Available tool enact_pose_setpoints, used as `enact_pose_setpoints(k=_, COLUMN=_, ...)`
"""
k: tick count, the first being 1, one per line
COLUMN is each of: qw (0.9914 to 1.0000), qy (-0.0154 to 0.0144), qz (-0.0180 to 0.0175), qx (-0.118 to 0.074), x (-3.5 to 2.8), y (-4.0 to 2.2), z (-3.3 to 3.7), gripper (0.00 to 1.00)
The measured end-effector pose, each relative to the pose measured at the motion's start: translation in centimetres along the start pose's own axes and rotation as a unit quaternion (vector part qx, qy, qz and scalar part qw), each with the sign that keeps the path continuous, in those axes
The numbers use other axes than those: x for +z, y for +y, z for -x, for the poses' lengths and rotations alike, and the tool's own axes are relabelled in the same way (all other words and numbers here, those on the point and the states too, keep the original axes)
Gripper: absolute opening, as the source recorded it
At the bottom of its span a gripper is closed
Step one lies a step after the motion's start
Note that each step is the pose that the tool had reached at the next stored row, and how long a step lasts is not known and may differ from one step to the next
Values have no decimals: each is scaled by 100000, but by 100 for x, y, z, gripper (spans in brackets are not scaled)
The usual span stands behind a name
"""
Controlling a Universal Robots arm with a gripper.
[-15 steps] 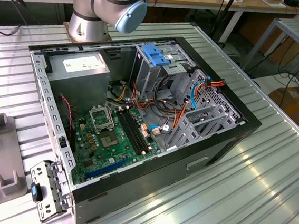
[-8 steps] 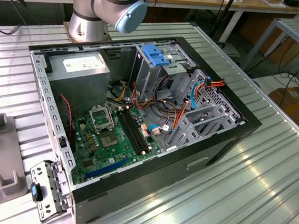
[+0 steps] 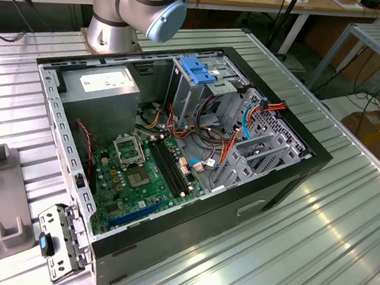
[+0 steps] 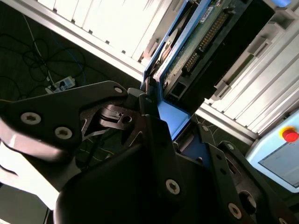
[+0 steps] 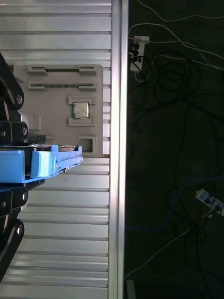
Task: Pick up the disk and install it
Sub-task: 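Pick up the disk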
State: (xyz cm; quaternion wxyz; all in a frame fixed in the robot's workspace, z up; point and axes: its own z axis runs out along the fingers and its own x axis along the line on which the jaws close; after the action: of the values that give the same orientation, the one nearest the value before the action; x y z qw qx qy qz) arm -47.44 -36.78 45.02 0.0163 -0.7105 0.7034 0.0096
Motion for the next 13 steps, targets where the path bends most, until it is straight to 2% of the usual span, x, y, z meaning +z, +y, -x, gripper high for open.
enact_pose_setpoints(k=13, qw=100000, qy=-5, qz=2, qx=0, x=-110, y=-1, z=4, gripper=37)
